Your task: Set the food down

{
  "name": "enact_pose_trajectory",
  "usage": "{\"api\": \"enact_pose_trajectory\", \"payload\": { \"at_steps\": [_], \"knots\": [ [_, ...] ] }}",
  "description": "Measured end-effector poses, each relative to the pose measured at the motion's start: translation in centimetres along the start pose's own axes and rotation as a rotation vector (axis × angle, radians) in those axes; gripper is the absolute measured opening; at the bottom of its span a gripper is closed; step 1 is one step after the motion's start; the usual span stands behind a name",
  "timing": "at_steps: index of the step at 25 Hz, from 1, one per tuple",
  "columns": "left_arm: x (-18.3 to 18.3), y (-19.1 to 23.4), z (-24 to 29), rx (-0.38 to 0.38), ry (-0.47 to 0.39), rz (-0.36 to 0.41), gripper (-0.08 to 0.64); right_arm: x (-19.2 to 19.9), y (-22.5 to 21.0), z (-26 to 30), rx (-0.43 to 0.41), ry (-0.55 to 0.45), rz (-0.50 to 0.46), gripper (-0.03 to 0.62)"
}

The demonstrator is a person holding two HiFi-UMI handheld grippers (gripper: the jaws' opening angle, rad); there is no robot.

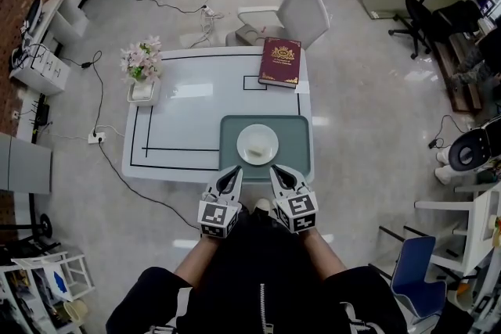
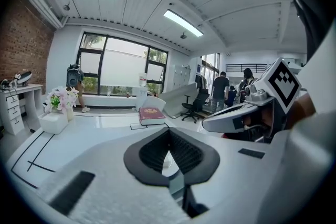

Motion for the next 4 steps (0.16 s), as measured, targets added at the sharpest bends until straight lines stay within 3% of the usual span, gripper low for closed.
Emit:
{"api": "enact_pose_trajectory", "payload": {
  "at_steps": [4],
  "knots": [
    [-0.15,-0.02,-0.04,0.006,0.011,0.018,0.005,0.04,0.07,0.05,-0.005,-0.003,0.005,0.008]
  ]
}}
Point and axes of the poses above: the fingertips, and each gripper's own axes: z forward along the fingers, y to its left, x out of its underside, the point moved 5 cm from there along -z, backward along the fingers, and after that the axes turned 10 degrees about -x, right-handed, at the moved point
